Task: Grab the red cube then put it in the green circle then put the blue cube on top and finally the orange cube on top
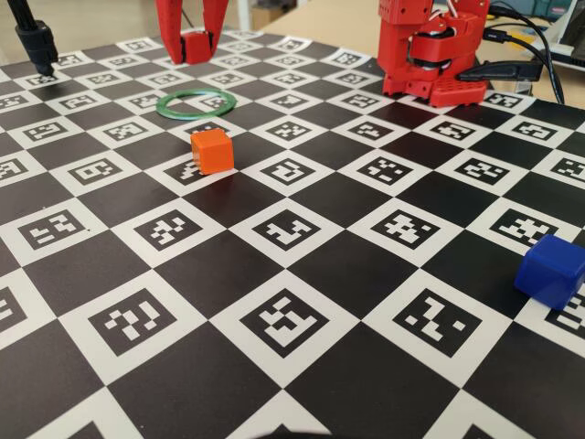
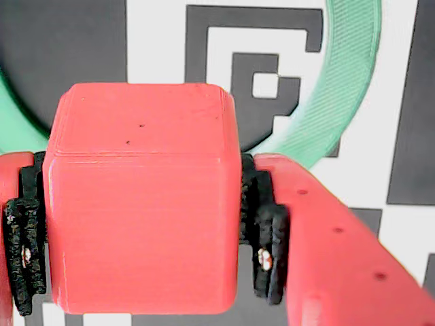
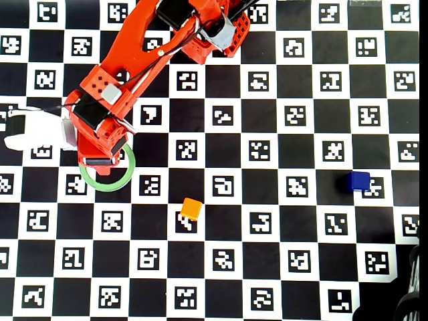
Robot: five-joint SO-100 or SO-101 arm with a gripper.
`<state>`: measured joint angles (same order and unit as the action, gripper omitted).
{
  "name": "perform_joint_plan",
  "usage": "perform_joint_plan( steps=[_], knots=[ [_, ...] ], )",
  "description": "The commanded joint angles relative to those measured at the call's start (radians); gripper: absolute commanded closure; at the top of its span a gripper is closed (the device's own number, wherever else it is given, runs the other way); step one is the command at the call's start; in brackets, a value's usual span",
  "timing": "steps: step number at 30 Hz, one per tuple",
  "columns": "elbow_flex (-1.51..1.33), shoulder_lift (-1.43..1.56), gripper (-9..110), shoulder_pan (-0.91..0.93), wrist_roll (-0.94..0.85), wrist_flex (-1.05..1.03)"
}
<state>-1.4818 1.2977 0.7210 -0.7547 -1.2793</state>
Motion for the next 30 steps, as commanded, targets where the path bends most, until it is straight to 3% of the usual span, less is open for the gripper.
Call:
perform_joint_plan(
  steps=[1,30],
  knots=[
    [-0.002,0.020,104,0.015,-0.008,0.032],
    [-0.152,-0.020,104,0.025,-0.031,0.262]
  ],
)
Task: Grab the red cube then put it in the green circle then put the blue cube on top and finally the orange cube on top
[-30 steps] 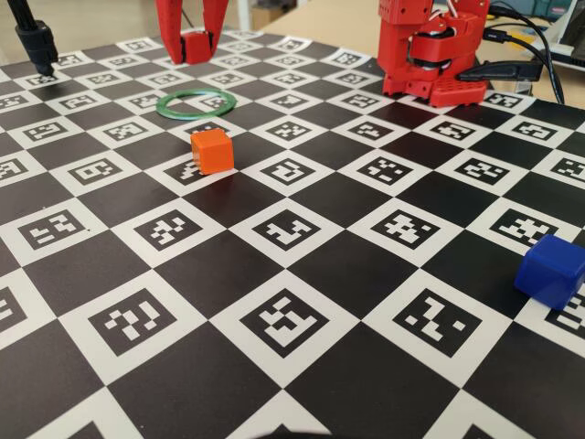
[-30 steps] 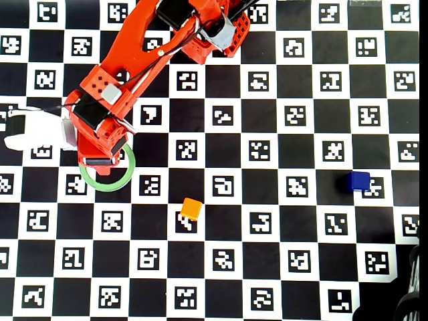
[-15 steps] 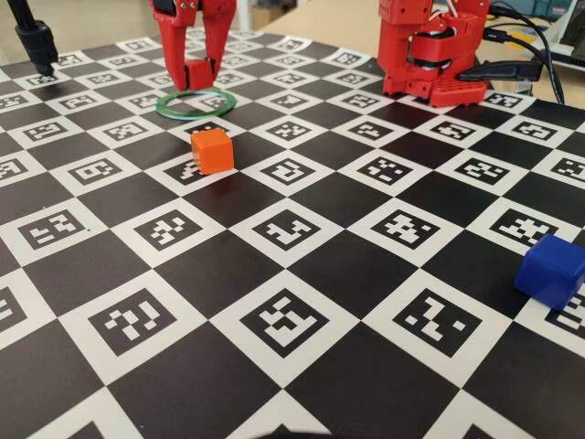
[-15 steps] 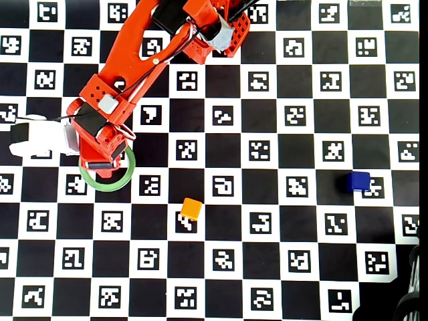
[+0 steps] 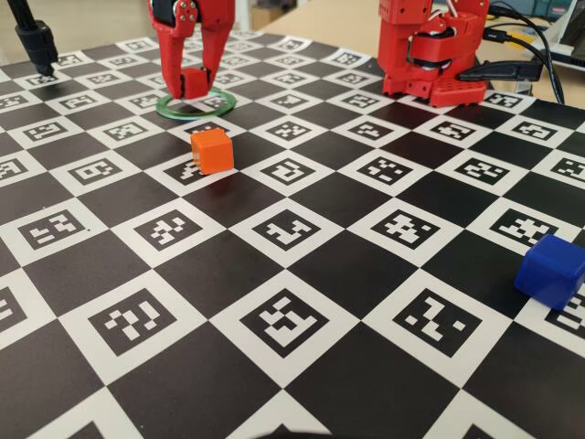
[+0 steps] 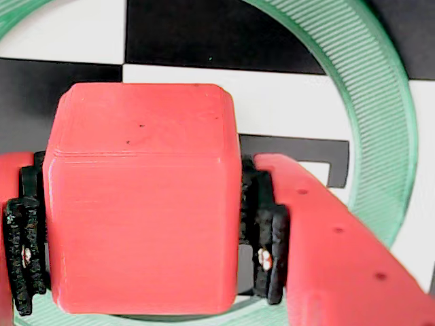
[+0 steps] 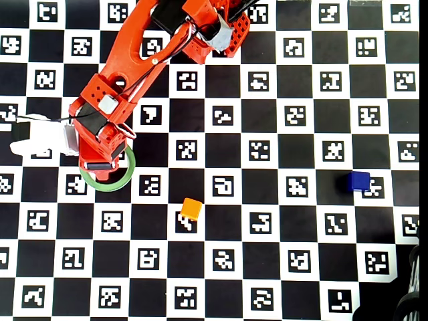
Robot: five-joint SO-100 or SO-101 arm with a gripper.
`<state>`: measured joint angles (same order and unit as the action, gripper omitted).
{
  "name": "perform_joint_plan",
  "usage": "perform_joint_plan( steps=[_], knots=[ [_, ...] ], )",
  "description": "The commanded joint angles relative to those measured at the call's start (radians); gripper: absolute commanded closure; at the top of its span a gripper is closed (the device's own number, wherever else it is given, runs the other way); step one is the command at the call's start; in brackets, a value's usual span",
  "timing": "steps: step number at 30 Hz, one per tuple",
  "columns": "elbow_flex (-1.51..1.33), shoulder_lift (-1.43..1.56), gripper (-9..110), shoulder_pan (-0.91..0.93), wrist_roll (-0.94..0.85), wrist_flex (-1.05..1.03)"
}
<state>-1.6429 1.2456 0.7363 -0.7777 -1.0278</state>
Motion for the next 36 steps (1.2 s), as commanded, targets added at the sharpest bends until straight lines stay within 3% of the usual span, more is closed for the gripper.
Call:
perform_joint_plan(
  steps=[1,28,36],
  knots=[
    [0.009,0.031,104,0.009,-0.009,0.009],
    [0.021,0.015,104,0.003,-0.011,-0.002],
    [0.021,0.015,94,0.003,-0.009,-0.002]
  ],
)
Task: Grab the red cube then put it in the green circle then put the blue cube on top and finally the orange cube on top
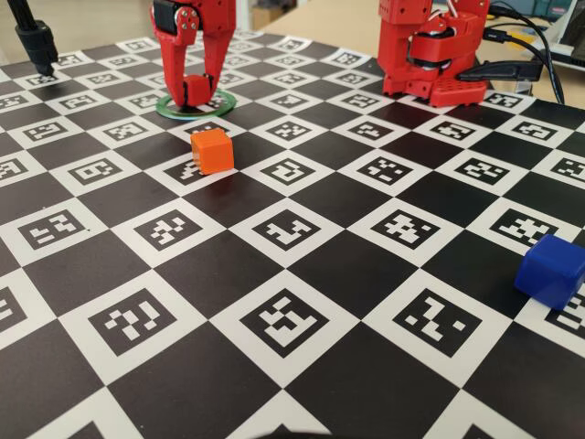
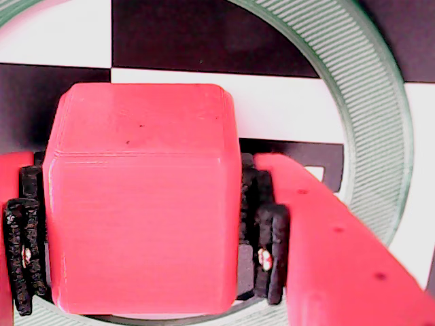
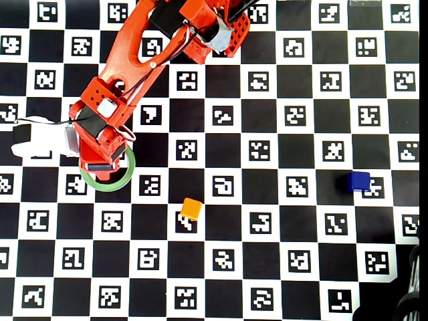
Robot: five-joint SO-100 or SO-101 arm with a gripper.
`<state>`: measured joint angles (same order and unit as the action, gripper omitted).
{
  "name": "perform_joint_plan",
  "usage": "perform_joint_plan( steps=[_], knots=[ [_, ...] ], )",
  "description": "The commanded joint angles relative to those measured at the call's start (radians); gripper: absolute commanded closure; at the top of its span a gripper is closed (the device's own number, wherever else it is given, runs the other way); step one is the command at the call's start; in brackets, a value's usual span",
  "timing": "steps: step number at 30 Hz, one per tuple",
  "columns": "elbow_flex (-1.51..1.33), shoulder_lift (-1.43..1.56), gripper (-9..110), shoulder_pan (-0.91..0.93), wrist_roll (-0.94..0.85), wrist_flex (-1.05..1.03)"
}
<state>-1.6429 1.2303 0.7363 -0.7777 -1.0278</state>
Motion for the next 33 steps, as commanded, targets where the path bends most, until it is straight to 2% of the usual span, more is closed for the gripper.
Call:
perform_joint_plan(
  steps=[1,3,6,10,33],
  knots=[
    [0.021,0.031,93,0.003,-0.009,-0.002],
    [0.021,0.031,89,0.005,-0.006,-0.002],
    [0.021,0.031,72,0.006,-0.006,-0.002],
    [0.021,0.032,63,0.008,-0.003,0.000],
    [0.026,0.051,60,0.011,-0.002,-0.005]
  ],
)
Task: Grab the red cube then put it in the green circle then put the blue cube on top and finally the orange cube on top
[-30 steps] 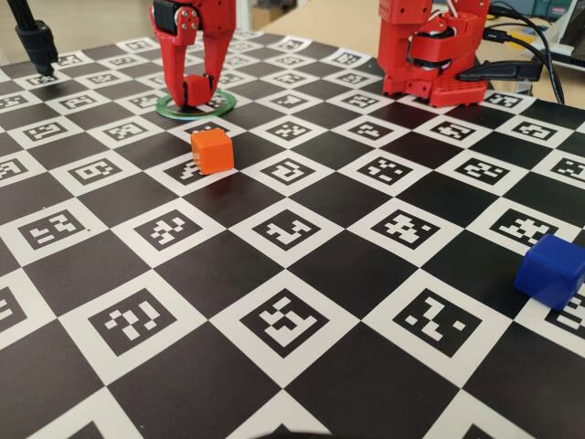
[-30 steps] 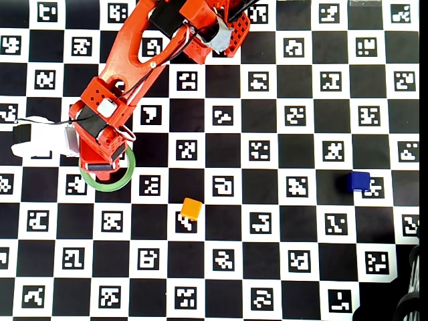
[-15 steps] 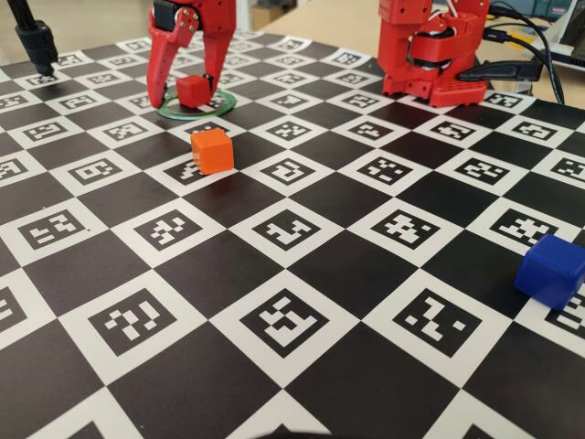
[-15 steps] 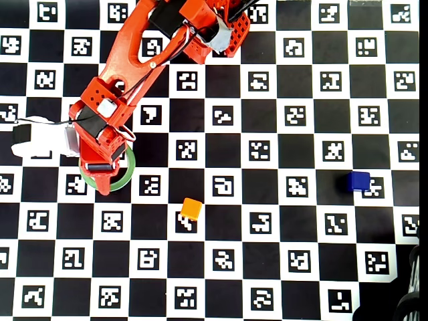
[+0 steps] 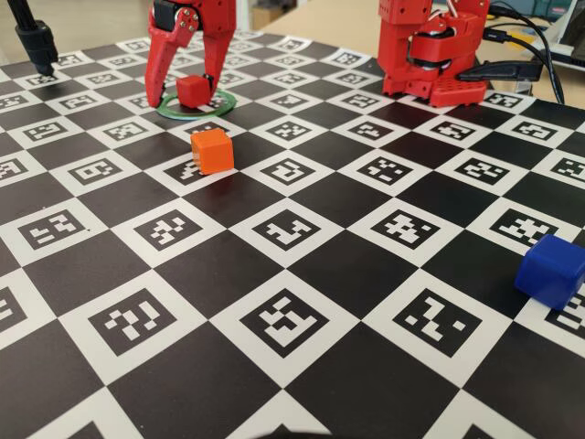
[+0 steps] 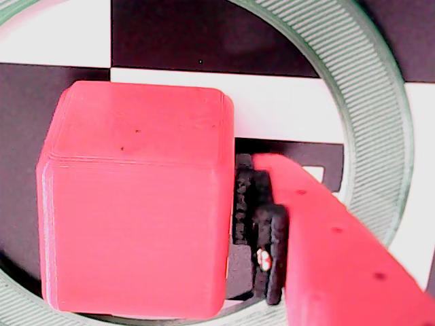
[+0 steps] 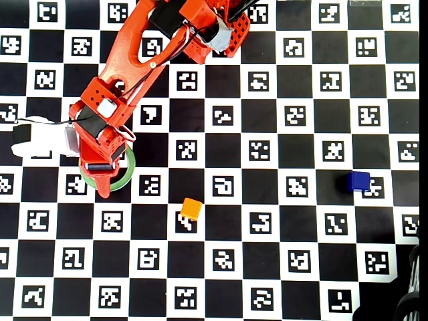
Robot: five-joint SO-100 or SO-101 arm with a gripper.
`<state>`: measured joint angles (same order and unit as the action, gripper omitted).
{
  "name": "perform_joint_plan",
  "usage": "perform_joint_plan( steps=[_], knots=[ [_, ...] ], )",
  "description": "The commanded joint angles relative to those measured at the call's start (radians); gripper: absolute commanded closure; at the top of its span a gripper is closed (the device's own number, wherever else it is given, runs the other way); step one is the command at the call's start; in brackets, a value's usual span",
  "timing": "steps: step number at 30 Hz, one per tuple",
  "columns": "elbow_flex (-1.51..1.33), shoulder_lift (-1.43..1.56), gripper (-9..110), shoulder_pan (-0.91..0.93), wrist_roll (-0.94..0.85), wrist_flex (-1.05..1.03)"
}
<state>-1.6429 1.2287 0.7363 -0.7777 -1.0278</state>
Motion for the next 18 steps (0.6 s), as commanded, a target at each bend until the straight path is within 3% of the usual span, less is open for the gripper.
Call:
perform_joint_plan(
  steps=[1,18],
  knots=[
    [0.029,0.055,60,0.011,-0.003,-0.009],
    [0.192,0.110,60,0.046,-0.018,-0.173]
  ],
)
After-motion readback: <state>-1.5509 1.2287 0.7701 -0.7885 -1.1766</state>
